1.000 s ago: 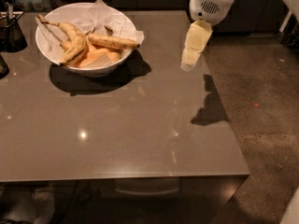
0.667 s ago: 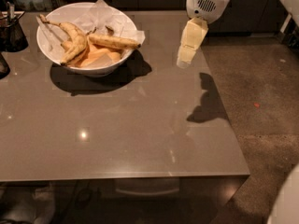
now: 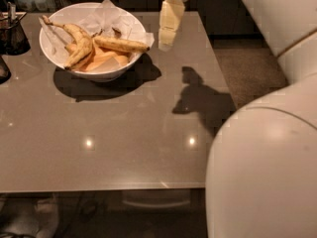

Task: Pick banana from white bowl

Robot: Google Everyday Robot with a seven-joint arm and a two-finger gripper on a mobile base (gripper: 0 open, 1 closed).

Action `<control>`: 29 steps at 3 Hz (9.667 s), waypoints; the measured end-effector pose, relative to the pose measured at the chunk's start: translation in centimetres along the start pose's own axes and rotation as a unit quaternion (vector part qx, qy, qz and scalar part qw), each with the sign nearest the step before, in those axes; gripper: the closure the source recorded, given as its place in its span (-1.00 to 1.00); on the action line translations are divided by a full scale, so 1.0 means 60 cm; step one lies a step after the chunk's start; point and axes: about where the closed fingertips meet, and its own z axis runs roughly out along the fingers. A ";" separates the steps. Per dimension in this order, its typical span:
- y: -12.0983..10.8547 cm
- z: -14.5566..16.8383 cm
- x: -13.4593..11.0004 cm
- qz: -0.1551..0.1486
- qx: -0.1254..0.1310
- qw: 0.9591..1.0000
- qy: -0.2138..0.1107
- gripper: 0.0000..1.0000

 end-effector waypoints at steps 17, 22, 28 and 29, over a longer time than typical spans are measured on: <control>-0.038 0.200 -0.204 0.049 -0.112 0.986 -0.116 0.13; -0.072 0.060 -0.223 0.002 0.023 0.972 -0.232 1.00; 0.124 -0.033 -0.201 0.008 -0.017 0.974 -0.225 1.00; 0.155 0.010 -0.188 0.004 -0.041 0.979 -0.201 1.00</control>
Offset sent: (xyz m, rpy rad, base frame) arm 0.0143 0.0369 0.0087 0.1328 0.0015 0.0413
